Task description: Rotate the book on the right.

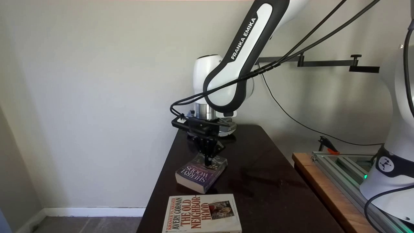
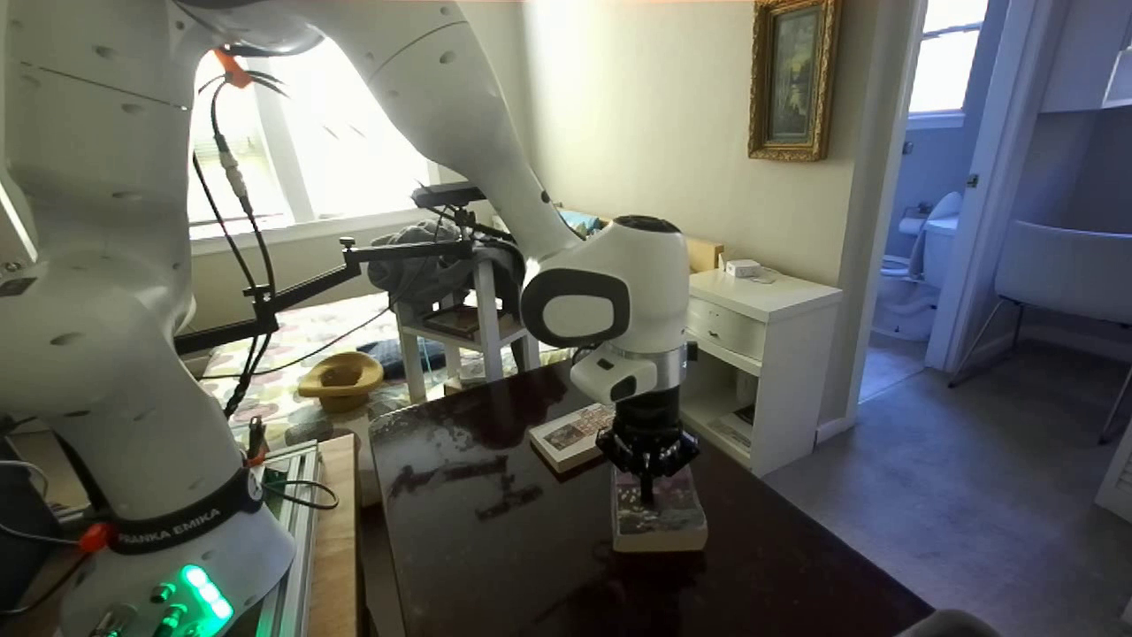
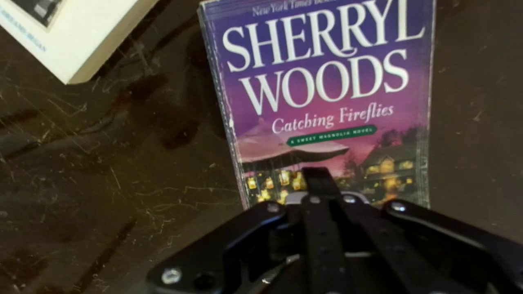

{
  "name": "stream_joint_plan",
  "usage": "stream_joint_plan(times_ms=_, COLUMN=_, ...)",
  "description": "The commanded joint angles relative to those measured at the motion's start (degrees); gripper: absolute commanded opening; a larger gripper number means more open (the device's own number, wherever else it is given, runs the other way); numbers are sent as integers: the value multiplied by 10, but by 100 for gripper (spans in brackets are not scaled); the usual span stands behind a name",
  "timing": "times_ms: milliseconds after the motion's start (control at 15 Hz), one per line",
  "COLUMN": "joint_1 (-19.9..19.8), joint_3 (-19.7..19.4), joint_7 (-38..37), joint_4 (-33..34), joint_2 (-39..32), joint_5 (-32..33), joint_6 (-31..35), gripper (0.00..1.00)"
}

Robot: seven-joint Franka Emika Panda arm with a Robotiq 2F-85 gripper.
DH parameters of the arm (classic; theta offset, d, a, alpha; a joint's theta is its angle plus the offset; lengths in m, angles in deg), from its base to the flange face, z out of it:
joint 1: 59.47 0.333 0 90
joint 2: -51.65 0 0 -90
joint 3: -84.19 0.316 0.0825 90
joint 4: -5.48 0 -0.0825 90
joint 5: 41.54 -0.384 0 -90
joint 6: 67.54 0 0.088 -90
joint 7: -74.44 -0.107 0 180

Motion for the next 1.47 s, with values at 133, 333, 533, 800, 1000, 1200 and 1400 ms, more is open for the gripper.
stream_joint_plan(times_ms=133, joint_1=-1, joint_3=21, joint_7=-134, joint_4=11, joint_2=-33, joint_5=-30, joint_6=6, gripper=0)
stream_joint_plan(times_ms=333, joint_1=-4, joint_3=24, joint_7=-190, joint_4=6, joint_2=-29, joint_5=-32, joint_6=19, gripper=0)
stream_joint_plan(times_ms=533, joint_1=-6, joint_3=21, joint_7=-240, joint_4=1, joint_2=-26, joint_5=-27, joint_6=22, gripper=0)
stream_joint_plan(times_ms=800, joint_1=-13, joint_3=20, joint_7=-238, joint_4=1, joint_2=1, joint_5=-2, joint_6=4, gripper=1)
stream_joint_plan(times_ms=1000, joint_1=-15, joint_3=22, joint_7=-240, joint_4=1, joint_2=1, joint_5=-3, joint_6=4, gripper=1)
stream_joint_plan(times_ms=1200, joint_1=-15, joint_3=22, joint_7=-240, joint_4=1, joint_2=1, joint_5=-3, joint_6=4, gripper=1)
stream_joint_plan(times_ms=1400, joint_1=-15, joint_3=22, joint_7=-240, joint_4=1, joint_2=1, joint_5=-3, joint_6=4, gripper=1)
